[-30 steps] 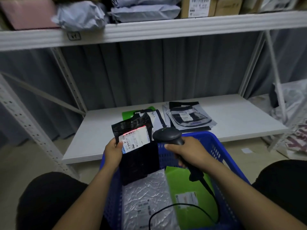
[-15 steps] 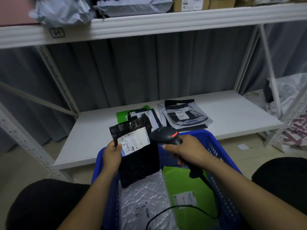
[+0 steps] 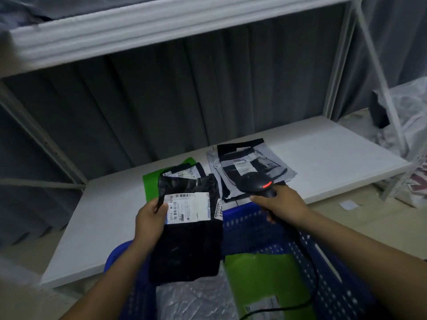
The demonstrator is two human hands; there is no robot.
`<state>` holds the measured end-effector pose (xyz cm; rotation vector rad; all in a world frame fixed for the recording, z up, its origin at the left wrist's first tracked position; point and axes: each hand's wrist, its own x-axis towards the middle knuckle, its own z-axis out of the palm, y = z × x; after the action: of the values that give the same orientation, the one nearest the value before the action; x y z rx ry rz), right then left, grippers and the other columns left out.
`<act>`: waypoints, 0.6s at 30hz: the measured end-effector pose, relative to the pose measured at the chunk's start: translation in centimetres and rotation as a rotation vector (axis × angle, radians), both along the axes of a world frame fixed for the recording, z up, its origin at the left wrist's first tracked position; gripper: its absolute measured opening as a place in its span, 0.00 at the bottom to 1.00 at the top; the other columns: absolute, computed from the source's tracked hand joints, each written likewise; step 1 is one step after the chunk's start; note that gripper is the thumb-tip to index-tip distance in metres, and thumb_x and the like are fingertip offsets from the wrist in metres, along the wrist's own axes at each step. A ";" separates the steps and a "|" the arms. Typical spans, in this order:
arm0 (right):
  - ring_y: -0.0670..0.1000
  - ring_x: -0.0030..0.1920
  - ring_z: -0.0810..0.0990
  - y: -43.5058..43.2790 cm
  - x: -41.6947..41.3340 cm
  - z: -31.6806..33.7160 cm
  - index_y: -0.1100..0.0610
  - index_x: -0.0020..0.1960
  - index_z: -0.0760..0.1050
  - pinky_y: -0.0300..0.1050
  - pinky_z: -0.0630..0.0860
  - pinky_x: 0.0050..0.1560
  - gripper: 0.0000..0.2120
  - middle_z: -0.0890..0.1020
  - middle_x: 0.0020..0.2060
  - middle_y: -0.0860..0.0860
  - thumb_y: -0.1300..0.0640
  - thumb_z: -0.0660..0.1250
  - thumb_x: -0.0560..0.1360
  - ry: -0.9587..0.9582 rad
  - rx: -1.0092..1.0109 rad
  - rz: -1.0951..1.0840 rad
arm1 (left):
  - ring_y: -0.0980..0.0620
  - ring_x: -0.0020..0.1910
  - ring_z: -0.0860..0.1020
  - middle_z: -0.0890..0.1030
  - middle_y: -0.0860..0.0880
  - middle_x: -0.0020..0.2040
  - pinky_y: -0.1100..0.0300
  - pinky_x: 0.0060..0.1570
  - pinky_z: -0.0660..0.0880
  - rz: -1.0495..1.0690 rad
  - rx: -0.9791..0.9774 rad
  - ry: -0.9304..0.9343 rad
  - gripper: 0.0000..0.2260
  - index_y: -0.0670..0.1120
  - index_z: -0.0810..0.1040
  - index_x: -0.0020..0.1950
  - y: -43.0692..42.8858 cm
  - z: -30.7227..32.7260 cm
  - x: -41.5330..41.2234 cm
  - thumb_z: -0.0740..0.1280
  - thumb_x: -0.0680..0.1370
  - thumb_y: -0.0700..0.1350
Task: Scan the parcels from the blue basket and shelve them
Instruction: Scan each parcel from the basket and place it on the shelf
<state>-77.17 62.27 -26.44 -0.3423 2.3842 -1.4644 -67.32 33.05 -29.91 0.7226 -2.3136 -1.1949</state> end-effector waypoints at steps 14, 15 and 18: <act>0.54 0.29 0.79 -5.1 -7.5 -3.3 0.67 0.47 0.79 0.47 0.79 0.32 0.19 0.83 0.39 0.63 0.49 0.72 0.74 -0.188 -0.138 -0.010 | 0.39 0.56 0.77 0.80 0.37 0.57 0.58 0.49 0.69 0.361 -0.033 -0.061 0.12 0.38 0.76 0.62 -7.5 -5.3 -17.5 0.62 0.80 0.39; 0.54 0.28 0.79 -5.3 -7.5 -3.6 0.66 0.45 0.79 0.48 0.79 0.33 0.18 0.84 0.39 0.62 0.48 0.72 0.74 -0.185 -0.113 -0.001 | 0.38 0.58 0.76 0.78 0.36 0.59 0.57 0.52 0.70 0.380 -0.065 -0.078 0.15 0.38 0.72 0.66 -8.0 -6.1 -17.9 0.62 0.79 0.37; 0.52 0.28 0.79 -5.7 -7.3 -4.2 0.59 0.40 0.77 0.45 0.80 0.32 0.14 0.84 0.38 0.61 0.47 0.71 0.74 -0.165 -0.036 0.027 | 0.37 0.62 0.73 0.71 0.36 0.66 0.51 0.59 0.71 0.266 -0.209 -0.210 0.31 0.42 0.61 0.75 -9.3 -8.7 -18.7 0.70 0.74 0.38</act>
<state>-84.51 56.59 -30.66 -0.2504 2.2182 -1.4655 -86.03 23.71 -38.62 1.0796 -2.3686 -0.7791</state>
